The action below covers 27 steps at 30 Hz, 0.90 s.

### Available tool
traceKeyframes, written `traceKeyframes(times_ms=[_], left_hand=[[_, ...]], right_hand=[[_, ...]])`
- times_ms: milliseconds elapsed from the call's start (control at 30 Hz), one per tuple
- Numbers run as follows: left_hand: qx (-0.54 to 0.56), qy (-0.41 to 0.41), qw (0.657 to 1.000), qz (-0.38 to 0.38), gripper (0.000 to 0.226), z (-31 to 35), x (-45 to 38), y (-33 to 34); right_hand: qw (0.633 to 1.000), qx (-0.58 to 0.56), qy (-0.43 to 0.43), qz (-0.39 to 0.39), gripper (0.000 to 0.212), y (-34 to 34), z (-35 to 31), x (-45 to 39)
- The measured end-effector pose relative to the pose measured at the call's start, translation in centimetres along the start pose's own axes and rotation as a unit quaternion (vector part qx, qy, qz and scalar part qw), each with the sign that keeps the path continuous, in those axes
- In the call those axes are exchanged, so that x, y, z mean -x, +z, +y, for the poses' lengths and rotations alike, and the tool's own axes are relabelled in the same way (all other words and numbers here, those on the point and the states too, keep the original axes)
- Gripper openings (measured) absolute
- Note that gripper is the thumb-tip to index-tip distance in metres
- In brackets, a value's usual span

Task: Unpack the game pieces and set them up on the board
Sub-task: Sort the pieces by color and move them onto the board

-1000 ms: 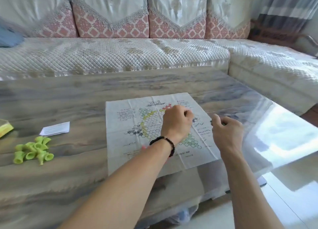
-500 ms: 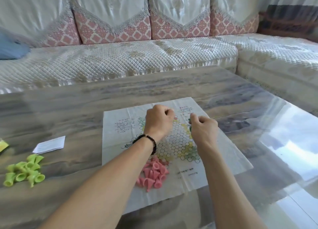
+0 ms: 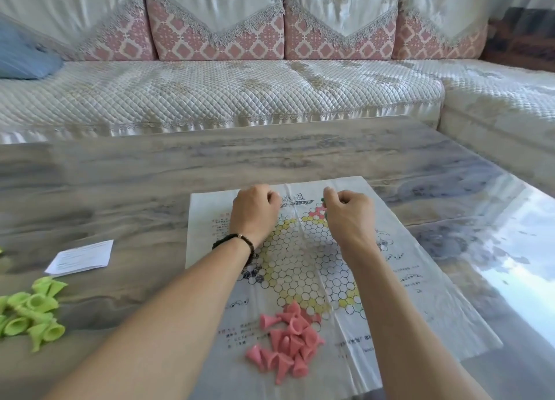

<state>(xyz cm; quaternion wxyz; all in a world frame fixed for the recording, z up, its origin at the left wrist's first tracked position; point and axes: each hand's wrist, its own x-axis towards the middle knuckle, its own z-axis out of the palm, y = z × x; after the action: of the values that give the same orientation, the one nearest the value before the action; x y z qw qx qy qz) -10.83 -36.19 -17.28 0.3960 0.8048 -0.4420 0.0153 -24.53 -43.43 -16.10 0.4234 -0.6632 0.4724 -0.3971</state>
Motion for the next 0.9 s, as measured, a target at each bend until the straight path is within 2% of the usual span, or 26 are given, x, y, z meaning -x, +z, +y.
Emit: traceKeyframes(times_ms=[100, 200, 367, 433, 533, 667, 700, 767, 833, 900], left_hand=[[-0.047, 0.048, 0.998, -0.007, 0.036, -0.5, 0.3, 0.4], [-0.028, 0.056, 0.998, -0.016, 0.041, -0.7, 0.1, -0.1], [0.143, -0.049, 0.988, -0.036, 0.040, -1.4, -0.1, -2.5], [0.170, -0.064, 0.982, -0.058, 0.039, -1.7, 0.2, -3.3], [0.129, -0.040, 0.988, -0.077, 0.037, -1.9, 0.6, -4.0], [0.063, 0.014, 0.991, -0.120, 0.036, -2.5, 1.0, -4.8], [0.058, 0.019, 0.990, -0.131, 0.044, -2.8, 1.1, -5.0], [0.019, 0.034, 0.985, -0.171, 0.077, -3.2, 1.4, -5.5], [-0.084, 0.072, 0.969, -0.221, 0.115, -3.3, 2.1, -5.8], [-0.178, 0.097, 0.953, -0.224, 0.131, -3.5, 2.5, -5.6]], right_hand=[[1.000, 0.012, -0.006, -0.006, 0.043, 0.6, -0.2, -0.5], [0.998, 0.039, -0.026, -0.044, 0.037, 1.7, -0.8, -0.8], [0.984, 0.134, -0.065, -0.102, 0.046, 4.2, -1.8, -1.7], [0.974, 0.183, -0.075, -0.112, 0.043, 5.2, -1.9, -1.7], [0.953, 0.239, -0.092, -0.159, 0.037, 6.2, -2.0, -1.4], [0.949, 0.221, -0.076, -0.211, 0.049, 5.6, -3.2, -1.4], [0.952, 0.205, -0.064, -0.218, 0.052, 5.2, -3.5, -1.3], [0.959, 0.165, -0.029, -0.230, 0.053, 4.5, -4.0, -1.1], [0.962, 0.102, 0.008, -0.254, 0.048, 3.8, -4.2, -1.0], [0.959, 0.069, 0.016, -0.274, 0.045, 3.2, -4.3, -0.8]])
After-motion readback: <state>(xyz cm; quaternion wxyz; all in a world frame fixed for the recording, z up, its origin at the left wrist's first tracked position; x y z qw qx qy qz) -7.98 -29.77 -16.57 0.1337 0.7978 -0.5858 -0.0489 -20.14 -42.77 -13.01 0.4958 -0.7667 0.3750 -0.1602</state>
